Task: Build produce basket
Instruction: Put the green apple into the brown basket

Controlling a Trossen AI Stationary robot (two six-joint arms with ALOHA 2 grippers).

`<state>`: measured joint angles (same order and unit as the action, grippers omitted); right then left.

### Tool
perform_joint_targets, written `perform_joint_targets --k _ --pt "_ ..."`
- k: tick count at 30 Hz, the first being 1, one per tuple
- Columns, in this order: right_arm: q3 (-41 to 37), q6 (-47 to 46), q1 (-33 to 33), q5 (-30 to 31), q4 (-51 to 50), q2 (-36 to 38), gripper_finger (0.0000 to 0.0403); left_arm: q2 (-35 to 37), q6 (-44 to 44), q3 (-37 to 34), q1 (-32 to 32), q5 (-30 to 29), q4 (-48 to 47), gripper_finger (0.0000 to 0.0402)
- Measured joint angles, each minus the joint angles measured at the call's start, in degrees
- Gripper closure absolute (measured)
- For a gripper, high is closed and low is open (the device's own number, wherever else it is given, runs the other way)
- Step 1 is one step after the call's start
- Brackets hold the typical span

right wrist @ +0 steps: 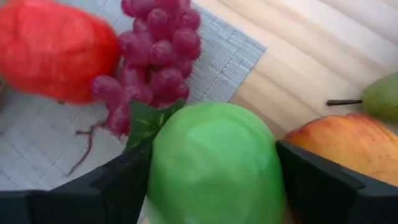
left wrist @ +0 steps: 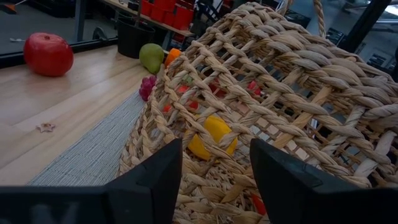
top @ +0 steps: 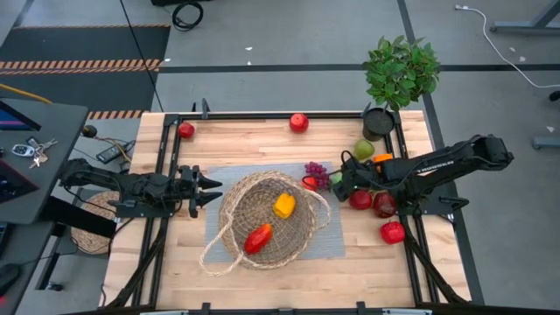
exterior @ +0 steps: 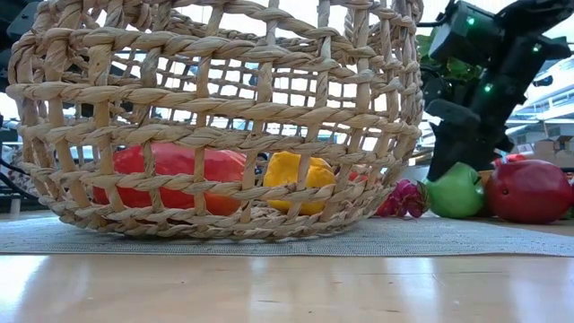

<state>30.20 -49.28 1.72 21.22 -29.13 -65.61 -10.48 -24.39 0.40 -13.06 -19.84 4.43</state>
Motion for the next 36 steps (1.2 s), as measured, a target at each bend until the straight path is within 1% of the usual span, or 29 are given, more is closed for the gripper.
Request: perform_joint_targets --k 4,9,15,19,23,26,33,36 --pt "3.42 1.66 -0.34 -0.96 -2.29 0.05 0.0082 -0.01 0.0 -0.02 0.02 0.0 0.0 0.0208" --pt "9.66 2.72 -0.14 0.67 -6.47 0.1 0.0084 -0.01 0.0 -0.02 0.01 0.0 0.0 0.0203" --pt "20.44 5.59 1.59 6.13 -13.54 0.12 0.0085 -0.01 -0.02 -0.01 0.02 -0.02 0.0 0.0207" --pt "27.3 7.85 3.58 10.29 -14.27 0.16 0.0086 -0.02 -0.02 -0.01 0.0 0.0 0.0 0.0208" --pt "31.0 10.64 6.76 13.68 -10.48 0.18 0.0086 0.0 -0.02 -0.01 0.02 0.0 0.0 0.0205" --pt "32.06 14.2 9.99 15.85 -5.09 0.18 0.0085 -0.01 0.0 -0.02 0.01 0.0 0.0 0.0205" --pt "32.17 31.14 15.75 24.73 13.39 0.03 0.0084 -0.01 -0.01 -0.01 0.01 0.0 0.0 0.0207" --pt "32.2 36.4 17.2 26.02 18.93 -0.42 0.0084 0.0 -0.02 -0.01 0.01 0.0 0.0 0.0204"
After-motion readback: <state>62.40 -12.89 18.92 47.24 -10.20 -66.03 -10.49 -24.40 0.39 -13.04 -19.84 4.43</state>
